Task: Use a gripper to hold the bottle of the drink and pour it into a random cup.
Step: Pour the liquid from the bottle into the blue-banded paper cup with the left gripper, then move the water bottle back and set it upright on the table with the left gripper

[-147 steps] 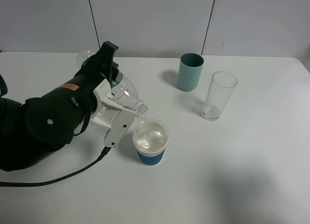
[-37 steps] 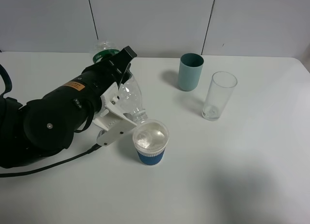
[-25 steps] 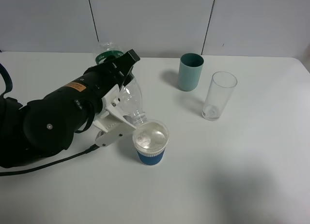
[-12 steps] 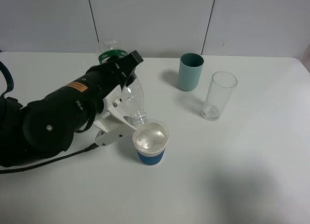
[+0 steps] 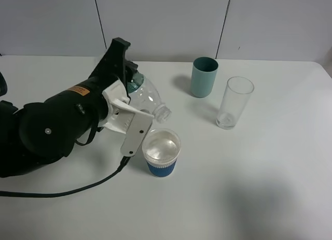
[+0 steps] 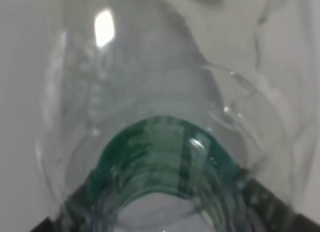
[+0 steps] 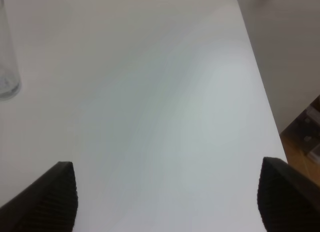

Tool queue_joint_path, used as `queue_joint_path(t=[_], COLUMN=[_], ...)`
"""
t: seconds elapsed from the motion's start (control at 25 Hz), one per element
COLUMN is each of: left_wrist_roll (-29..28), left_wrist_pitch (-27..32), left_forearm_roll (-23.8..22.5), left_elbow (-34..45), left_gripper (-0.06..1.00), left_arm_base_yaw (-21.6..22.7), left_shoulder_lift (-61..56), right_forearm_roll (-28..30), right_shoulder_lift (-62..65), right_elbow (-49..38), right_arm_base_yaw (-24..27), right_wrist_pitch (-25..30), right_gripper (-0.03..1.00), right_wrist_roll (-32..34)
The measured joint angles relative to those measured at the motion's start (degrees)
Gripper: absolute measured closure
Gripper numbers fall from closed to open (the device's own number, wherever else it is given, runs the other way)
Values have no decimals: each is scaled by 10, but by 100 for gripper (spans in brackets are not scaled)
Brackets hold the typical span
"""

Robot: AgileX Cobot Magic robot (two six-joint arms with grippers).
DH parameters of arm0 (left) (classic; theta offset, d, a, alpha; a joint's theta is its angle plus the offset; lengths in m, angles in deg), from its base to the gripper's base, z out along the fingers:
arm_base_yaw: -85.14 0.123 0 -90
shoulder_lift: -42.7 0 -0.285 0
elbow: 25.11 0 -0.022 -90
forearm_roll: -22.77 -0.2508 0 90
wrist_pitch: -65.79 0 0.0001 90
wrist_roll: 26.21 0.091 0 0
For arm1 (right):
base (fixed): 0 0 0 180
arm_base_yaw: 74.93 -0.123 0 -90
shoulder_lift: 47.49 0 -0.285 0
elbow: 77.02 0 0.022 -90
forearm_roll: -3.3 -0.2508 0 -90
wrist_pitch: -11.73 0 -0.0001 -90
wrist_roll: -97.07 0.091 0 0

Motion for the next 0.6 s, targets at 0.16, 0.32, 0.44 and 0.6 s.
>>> queue_joint_path(t=[0.16, 0.32, 0.44, 0.6], left_wrist_roll=[-154, -321, -446, -637], left_wrist_pitch=[11, 55, 113, 201], left_forearm_roll=[-20, -54, -104, -222], left_elbow=[0, 0, 0, 0], left_gripper=[48, 48, 48, 48], left_arm_base_yaw=[11, 29, 51, 96], left_shoulder_lift=[-25, -61, -88, -114], right_forearm_roll=[0, 0, 0, 0], right_shoulder_lift=[0, 0, 0, 0], right_elbow=[0, 0, 0, 0], right_arm_base_yaw=[0, 0, 0, 0], right_wrist_pitch=[0, 0, 0, 0], right_gripper=[23, 23, 23, 23], right_wrist_roll=[0, 0, 0, 0])
